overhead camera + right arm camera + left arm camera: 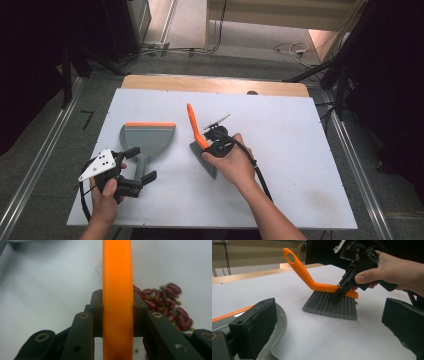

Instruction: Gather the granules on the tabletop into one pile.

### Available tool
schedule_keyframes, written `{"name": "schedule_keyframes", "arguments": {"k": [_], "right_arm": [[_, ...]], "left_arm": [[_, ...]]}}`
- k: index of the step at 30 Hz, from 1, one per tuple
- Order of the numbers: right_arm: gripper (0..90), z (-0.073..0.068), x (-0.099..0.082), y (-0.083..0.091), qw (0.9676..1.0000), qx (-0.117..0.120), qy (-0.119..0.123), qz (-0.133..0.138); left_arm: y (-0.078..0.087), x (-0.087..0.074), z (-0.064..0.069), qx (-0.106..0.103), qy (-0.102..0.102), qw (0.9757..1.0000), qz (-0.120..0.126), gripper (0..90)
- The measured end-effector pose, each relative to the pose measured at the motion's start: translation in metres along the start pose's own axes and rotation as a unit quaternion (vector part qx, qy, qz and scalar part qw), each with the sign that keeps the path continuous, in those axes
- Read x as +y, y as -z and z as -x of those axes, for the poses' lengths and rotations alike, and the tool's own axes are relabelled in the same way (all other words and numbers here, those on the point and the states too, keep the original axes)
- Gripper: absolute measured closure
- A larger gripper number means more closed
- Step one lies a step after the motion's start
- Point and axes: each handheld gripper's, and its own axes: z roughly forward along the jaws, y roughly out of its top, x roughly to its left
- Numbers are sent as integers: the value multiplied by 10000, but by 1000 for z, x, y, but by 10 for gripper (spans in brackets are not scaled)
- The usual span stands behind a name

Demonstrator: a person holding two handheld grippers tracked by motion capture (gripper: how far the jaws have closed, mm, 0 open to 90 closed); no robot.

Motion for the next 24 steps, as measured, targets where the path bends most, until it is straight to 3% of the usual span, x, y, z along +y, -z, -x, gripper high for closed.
{"name": "schedule_keyframes", "arguments": {"k": [7, 16, 20, 24], "right_arm": [[683, 20, -14, 9, 9997, -11, -228, 17], [683, 36, -23, 19, 9995, -207, -247, -18], [682, 39, -24, 23, 9997, -243, -77, 2], [681, 46, -26, 34, 9997, -24, 216, 136]], "left_arm": [[-1, 0, 1, -7, -2, 10000, -29, 9], [-1, 0, 1, -10, -1, 10000, -35, 9], [-2, 0, 1, -7, -3, 10000, -42, 9], [-1, -1, 1, -4, 19, 10000, -26, 9]]}}
